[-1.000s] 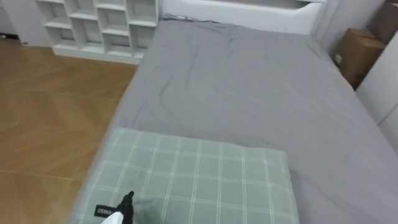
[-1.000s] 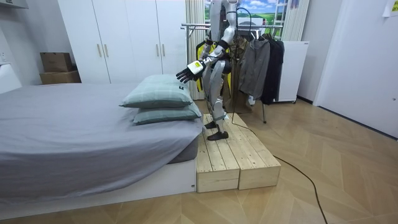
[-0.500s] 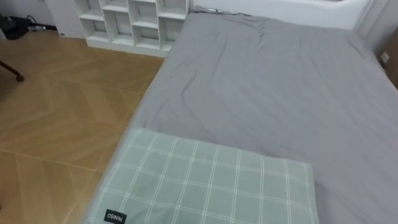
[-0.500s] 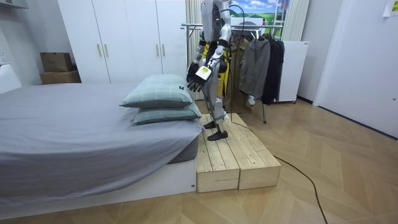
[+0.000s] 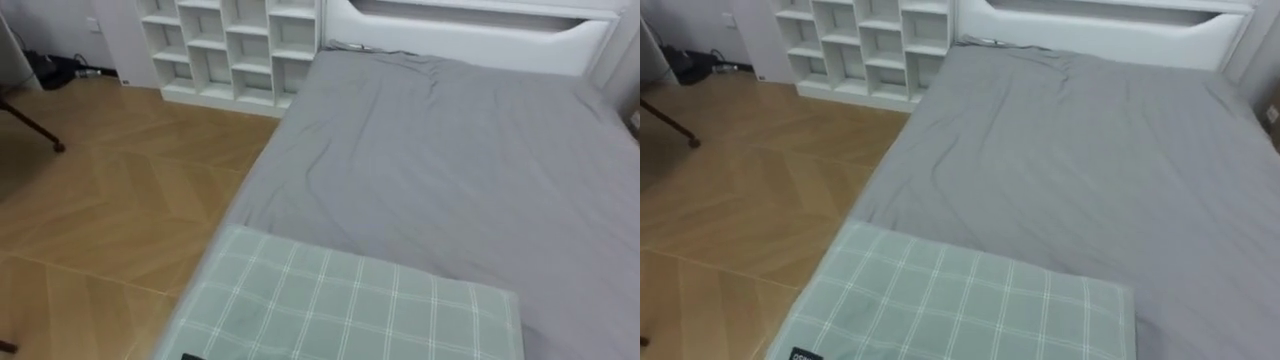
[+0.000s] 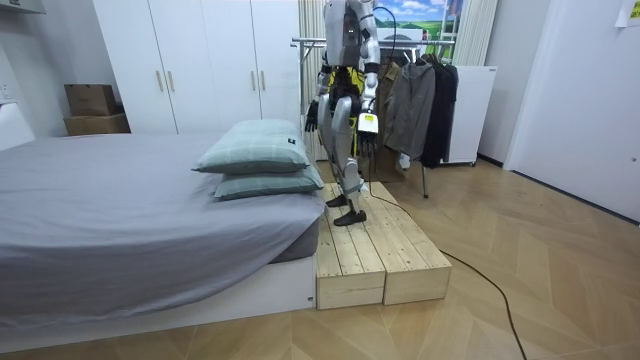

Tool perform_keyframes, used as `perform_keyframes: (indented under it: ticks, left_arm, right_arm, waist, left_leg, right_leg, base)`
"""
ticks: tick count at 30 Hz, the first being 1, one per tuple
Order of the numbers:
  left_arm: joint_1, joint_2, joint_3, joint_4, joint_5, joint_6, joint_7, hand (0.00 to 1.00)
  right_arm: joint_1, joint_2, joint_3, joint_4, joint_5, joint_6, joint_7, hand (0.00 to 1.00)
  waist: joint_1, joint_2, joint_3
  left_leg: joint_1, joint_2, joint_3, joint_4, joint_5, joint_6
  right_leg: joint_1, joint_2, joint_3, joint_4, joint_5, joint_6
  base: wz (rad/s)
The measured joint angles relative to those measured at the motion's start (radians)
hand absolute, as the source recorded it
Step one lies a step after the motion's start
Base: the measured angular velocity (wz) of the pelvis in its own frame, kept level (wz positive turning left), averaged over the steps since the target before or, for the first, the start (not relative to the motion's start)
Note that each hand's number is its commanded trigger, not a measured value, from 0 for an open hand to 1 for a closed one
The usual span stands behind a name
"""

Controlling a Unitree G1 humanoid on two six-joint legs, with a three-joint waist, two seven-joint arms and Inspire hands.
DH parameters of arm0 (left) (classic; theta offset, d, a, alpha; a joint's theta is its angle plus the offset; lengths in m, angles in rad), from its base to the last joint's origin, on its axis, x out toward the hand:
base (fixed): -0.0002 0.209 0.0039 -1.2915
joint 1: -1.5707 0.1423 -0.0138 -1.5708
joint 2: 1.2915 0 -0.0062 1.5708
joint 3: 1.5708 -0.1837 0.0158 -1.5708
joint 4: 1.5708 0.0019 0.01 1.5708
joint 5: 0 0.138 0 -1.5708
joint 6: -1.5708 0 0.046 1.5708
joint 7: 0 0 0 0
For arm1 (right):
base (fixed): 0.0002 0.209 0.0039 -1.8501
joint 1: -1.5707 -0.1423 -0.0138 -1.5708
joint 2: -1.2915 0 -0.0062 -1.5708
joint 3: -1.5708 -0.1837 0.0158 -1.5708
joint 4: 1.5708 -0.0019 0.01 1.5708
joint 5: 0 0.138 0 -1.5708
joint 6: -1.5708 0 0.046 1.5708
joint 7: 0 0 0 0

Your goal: Hang clothes

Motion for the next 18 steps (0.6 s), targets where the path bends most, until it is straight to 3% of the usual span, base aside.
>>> perform_keyframes:
  ticks: [6,10,15,18]
  left_arm:
    - [0.000,-0.017,0.006,-0.026,-0.007,0.039,-0.031,0.00]
    - [-0.031,-0.021,0.000,-0.055,0.002,0.068,-0.050,0.00]
    - [-0.077,-0.037,-0.009,-0.073,-0.009,0.076,-0.051,0.00]
    - [-0.094,-0.037,-0.023,-0.070,-0.009,0.077,-0.072,0.00]
  right_arm:
    - [0.009,0.001,0.002,-0.004,-0.036,0.042,0.035,0.00]
    - [0.017,0.002,0.001,-0.003,-0.040,0.066,0.036,0.00]
    - [0.011,0.006,0.001,-0.004,-0.072,0.072,0.036,0.00]
    - [0.011,0.009,0.001,0.002,-0.088,0.075,0.043,0.00]
  waist:
    - [-0.002,-0.014,0.0052]
    - [-0.009,-0.005,-0.0009]
    - [-0.030,-0.004,-0.0042]
    - [-0.035,-0.014,0.0013]
  left_leg:
    - [-0.004,-0.016,-0.008,0.015,0.002,-0.001]
    - [-0.003,-0.015,-0.012,0.025,0.005,-0.002]
    - [0.004,-0.015,-0.012,0.018,0.007,-0.001]
    - [0.033,-0.016,-0.010,-0.005,0.007,-0.002]
  right_leg:
    - [0.004,-0.011,0.002,0.000,-0.030,-0.007]
    - [0.001,-0.011,0.000,0.002,-0.034,-0.008]
    - [0.009,-0.010,0.000,0.005,-0.034,-0.009]
    - [0.024,-0.010,0.005,0.004,-0.034,-0.009]
  base:
    - [0.02]
    - [0.03]
    - [-0.01]
    - [-0.06]
